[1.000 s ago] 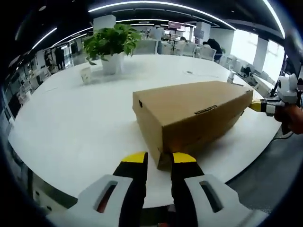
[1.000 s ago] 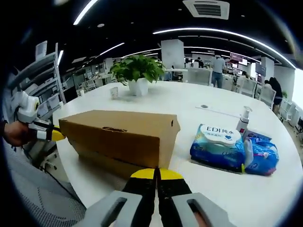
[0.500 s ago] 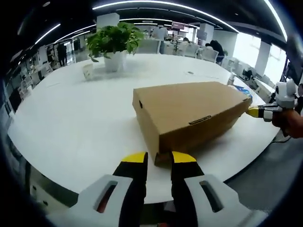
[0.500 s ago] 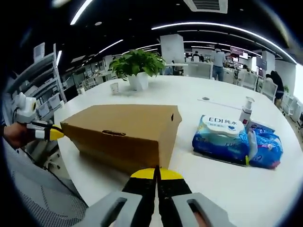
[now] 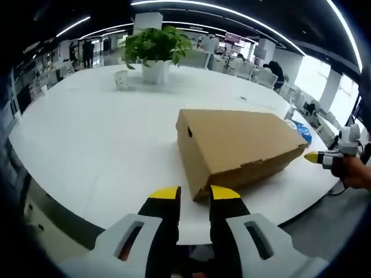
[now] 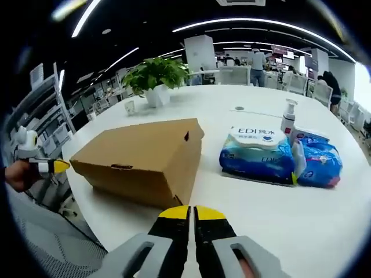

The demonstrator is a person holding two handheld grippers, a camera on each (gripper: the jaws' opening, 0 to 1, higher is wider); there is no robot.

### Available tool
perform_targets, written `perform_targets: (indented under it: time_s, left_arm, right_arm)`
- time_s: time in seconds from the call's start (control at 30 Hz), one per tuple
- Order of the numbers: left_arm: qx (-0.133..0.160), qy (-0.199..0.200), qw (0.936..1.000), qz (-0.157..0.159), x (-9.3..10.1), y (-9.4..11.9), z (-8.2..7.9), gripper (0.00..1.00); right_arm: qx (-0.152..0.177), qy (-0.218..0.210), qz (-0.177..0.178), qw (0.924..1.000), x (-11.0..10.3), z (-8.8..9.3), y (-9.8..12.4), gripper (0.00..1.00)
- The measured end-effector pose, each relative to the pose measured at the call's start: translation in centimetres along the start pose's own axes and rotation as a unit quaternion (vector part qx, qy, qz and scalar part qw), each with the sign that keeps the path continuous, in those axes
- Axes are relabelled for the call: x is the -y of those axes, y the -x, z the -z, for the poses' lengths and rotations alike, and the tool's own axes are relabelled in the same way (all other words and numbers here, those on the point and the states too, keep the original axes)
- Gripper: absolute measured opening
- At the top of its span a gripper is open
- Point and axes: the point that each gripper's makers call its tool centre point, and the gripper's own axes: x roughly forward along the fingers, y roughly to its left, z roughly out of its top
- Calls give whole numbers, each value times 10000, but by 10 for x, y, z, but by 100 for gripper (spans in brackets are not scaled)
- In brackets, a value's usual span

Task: Operate the shoe box by opening the lid, removing the specified soft item, and placing it in the target area until the item is outside and the box remains undamaged.

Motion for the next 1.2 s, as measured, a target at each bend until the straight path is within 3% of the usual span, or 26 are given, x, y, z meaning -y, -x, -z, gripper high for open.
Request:
perform_targets:
  time_s: [0.17,0.33,0.43,0.7,0.77,0.9,1.2]
  left_arm:
    - [219,743,9968,175,-7,5,-17,26]
    - [209,971,9938,497,15,6,-29,36]
    - [150,809,9947,622,28,-1,-31,37]
    - [-435,215,9962,729,46,-20,-6,34]
    - [-464,217,9959,744,47,-24,-3,32]
    - [-607,53,9954,738,47,-31,5,28]
    - [-530,135,9948,859,39,-51,-13,29]
  right_arm:
    - [563,-884,-200,9943,4,-22,10,6]
    - [839,-1123,-815,9868,-27,-42,8,22]
    - [716,-1101,-914,9871,-45,-40,-1,31]
    - [361,-1206,-779,9890,-56,-22,-17,31]
    - [353,-1369,-789,9868,-56,-18,-20,30]
    - [280,-1285,-674,9890,-52,-9,-27,29]
    - [334,-1300,-609,9891,-49,-22,-43,28]
